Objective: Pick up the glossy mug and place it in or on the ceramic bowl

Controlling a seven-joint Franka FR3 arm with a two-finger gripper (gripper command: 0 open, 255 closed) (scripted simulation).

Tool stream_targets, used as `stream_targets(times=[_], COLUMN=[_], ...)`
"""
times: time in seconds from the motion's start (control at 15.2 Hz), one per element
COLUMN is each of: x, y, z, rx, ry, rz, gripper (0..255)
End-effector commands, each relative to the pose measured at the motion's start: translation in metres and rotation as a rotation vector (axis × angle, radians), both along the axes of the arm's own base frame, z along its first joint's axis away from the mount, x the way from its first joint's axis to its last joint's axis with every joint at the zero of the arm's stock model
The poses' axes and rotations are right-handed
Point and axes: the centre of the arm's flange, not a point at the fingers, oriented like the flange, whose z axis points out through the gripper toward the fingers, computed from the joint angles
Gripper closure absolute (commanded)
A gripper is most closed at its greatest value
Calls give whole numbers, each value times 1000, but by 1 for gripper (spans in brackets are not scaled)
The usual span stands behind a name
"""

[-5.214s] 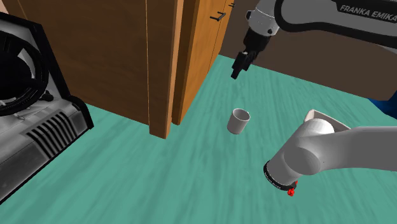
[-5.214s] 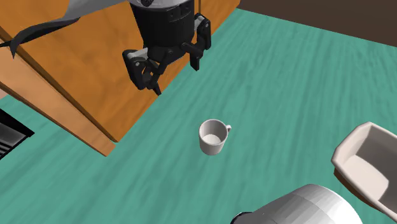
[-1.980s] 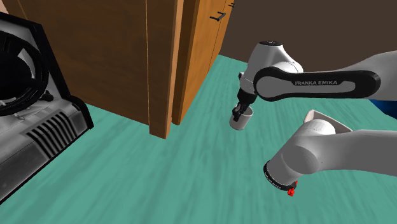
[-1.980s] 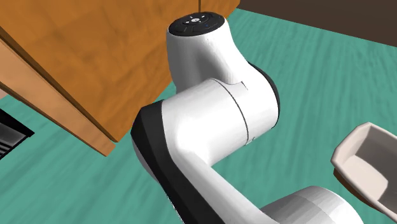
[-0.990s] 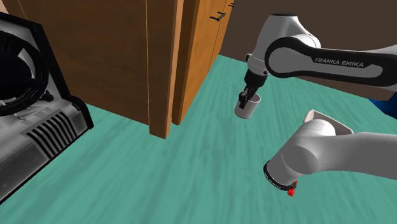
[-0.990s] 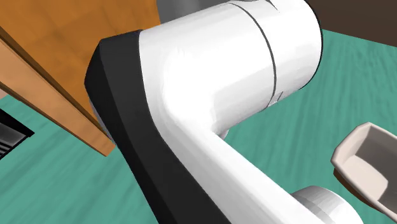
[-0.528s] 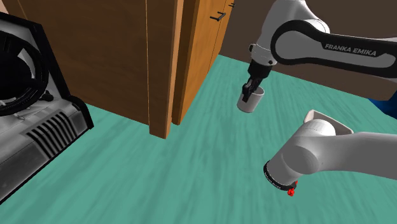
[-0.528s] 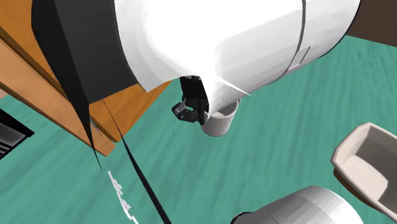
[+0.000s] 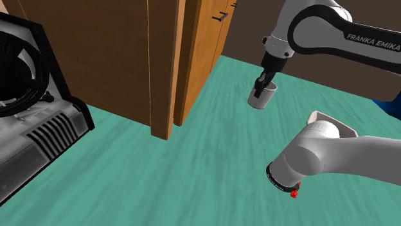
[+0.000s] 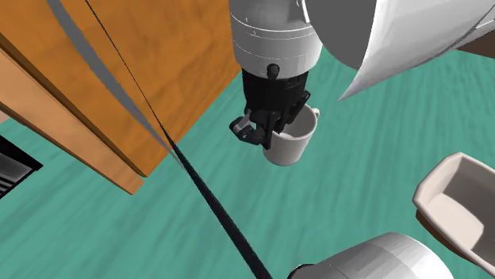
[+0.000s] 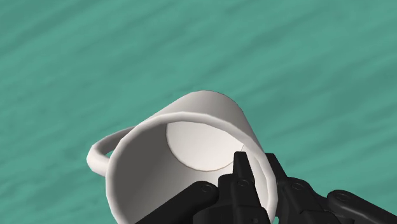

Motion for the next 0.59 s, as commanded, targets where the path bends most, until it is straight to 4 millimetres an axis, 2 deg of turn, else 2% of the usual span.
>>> stream_targets(times=[0.0, 0.53], x=[-17, -89], y=[-18, -96], z=[0, 5], rx=[0, 0], ry=[1, 1], rz=[1, 1], gripper=[255, 255])
